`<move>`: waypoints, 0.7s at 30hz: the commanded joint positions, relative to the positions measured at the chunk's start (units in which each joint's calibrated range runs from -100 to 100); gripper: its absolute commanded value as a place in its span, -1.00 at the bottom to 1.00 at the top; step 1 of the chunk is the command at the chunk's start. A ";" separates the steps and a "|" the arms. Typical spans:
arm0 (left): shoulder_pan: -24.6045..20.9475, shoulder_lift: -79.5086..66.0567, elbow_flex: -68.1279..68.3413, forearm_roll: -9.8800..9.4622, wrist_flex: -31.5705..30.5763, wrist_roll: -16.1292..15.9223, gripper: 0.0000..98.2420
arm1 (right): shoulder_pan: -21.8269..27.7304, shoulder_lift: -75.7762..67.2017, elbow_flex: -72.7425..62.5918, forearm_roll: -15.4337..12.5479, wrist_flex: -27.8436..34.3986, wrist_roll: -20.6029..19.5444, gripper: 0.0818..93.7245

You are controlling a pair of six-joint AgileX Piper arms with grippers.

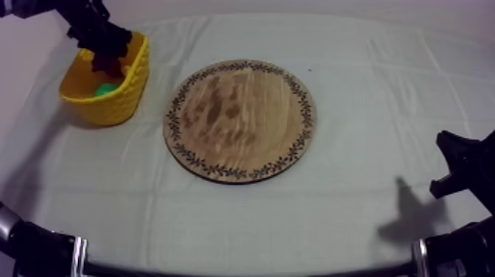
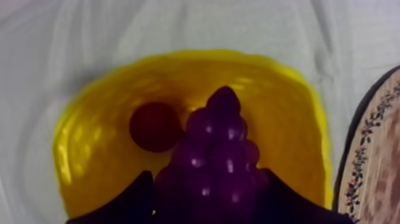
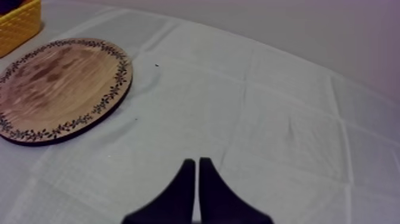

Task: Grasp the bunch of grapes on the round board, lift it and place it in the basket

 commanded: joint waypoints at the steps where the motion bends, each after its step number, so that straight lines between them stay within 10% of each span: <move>1: -0.01 0.61 -0.12 -0.21 -0.02 0.10 -0.09 | 0.02 -0.01 -0.03 0.01 0.00 -0.01 -0.99; 11: -0.05 1.02 -0.61 -0.55 -0.10 0.90 0.03 | 0.02 -0.01 -0.03 0.01 0.00 -0.01 -0.99; 21: -0.35 -2.77 2.39 -0.15 -1.10 -0.63 0.88 | 0.02 -0.01 -0.03 0.01 0.00 -0.01 -0.99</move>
